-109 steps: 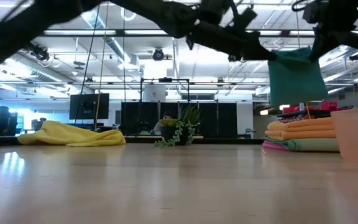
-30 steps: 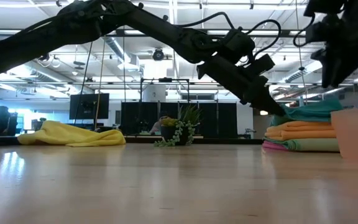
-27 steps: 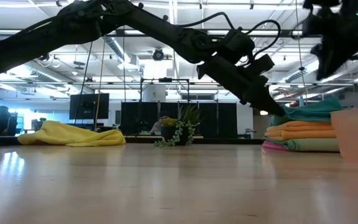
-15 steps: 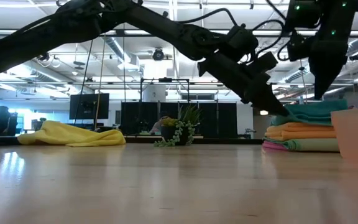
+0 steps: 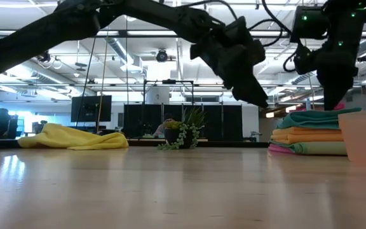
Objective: Fold microfiber towels
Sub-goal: Stack the blue microfiber towel on top of the orange microfiber towel, then fold the yellow microfiber towel
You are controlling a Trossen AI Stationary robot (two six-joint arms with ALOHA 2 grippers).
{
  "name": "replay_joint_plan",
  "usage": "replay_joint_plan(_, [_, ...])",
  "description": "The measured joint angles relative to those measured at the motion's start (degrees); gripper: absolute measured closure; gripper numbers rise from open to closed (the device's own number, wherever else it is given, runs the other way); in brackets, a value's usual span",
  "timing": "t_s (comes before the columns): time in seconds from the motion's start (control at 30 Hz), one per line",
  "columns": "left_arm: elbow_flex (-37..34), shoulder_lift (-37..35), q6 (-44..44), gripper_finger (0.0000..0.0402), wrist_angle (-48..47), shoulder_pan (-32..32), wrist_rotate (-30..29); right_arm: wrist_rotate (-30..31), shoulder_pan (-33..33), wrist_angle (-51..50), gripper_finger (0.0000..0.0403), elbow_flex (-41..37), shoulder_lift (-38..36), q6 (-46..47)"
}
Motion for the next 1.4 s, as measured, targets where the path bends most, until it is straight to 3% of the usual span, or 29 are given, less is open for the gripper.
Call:
replay_joint_plan(0.1, [0.0,0.0,0.0,0.0197,1.7,0.8,1.9,0.0,0.5,-2.3,0.0401,1.6,-0.5,1.9])
replay_joint_plan(0.2, [0.0,0.1,0.5,0.0220,7.0,-0.4,2.0,3.7,-0.8,-2.7,0.0401,3.2,-1.6,4.7])
replay_joint_plan(0.43, [0.0,2.6,-1.9,0.0269,20.2,-2.4,-2.6,7.5,-16.8,-2.2,0.0402,2.5,2.8,2.8])
replay_joint_plan(0.6, [0.0,5.1,-3.3,0.0305,20.3,-3.6,-8.9,8.1,-24.9,2.0,0.0402,2.5,7.1,-1.5])
replay_joint_plan(0.87, [-0.1,6.0,-4.3,0.0345,19.4,-3.3,-9.3,8.5,-28.0,8.0,0.0402,2.5,13.3,-3.7])
replay_joint_plan(1.0, [-0.1,5.6,-4.4,0.0352,19.3,-3.6,-6.9,13.7,-27.8,8.5,0.0402,4.3,13.2,-4.6])
replay_joint_plan(1.1, [-0.1,3.1,-2.8,0.0353,13.0,-3.3,-5.1,14.6,-27.1,6.6,0.0402,7.4,11.1,-4.4])
replay_joint_plan(1.27, [0.2,-5.9,2.2,0.0345,-10.0,-1.8,-4.8,13.7,-23.3,5.4,0.0400,13.2,5.8,-3.0])
replay_joint_plan(1.4, [-0.2,-8.3,2.8,0.0345,-26.9,0.7,-5.2,13.6,-17.4,8.6,0.0387,15.3,2.0,0.0])
